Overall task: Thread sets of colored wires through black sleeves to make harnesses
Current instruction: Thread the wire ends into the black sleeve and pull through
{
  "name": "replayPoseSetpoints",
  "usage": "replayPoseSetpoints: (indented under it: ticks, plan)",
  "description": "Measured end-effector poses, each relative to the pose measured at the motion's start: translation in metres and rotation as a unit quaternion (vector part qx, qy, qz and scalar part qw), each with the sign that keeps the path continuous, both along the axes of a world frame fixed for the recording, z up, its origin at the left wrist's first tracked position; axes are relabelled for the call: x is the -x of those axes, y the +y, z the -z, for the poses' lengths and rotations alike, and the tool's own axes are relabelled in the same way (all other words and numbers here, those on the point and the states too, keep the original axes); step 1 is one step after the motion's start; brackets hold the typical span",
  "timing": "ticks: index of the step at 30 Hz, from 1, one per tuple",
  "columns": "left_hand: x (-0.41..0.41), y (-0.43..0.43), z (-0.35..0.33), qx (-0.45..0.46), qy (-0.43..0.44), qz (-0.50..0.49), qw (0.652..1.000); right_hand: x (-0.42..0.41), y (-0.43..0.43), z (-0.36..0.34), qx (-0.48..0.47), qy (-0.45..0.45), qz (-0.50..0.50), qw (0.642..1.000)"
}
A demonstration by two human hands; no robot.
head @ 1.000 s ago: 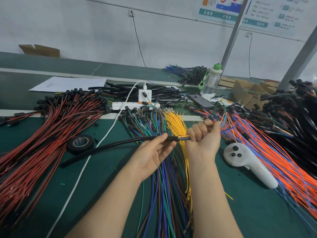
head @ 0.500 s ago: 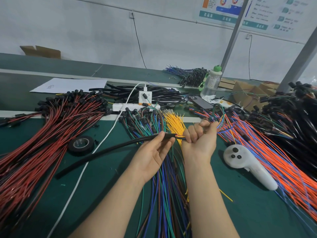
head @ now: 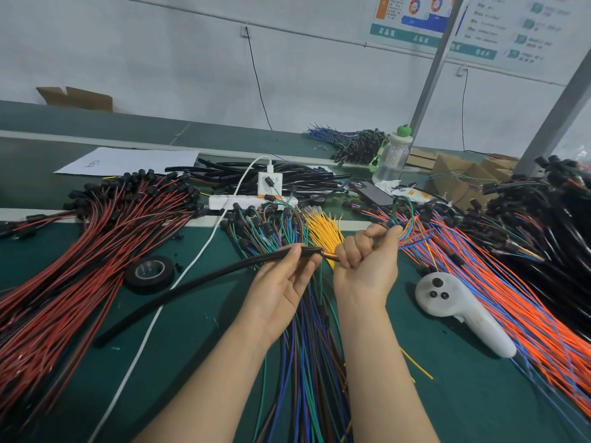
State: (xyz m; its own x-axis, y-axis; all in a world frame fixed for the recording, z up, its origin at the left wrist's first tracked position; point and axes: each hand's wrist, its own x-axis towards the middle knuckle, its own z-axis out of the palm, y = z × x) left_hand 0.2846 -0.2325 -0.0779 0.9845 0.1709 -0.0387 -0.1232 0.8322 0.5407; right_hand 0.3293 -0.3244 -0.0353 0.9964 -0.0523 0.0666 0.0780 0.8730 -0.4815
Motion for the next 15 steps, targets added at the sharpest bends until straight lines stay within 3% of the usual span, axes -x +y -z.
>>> replayPoseSetpoints:
  ticks: [9,15]
  plan:
    - [0.0005,-0.001,-0.0001,-0.076,0.026,0.018,0.997,-0.0002,-0.0013,0.0007,0.028,0.006,0.015,0.999]
    - [-0.0006,-0.0035,-0.0012,-0.051,0.029,0.006,0.998,-0.0003,0.0007,0.001,0.027,0.006,0.013,1.0]
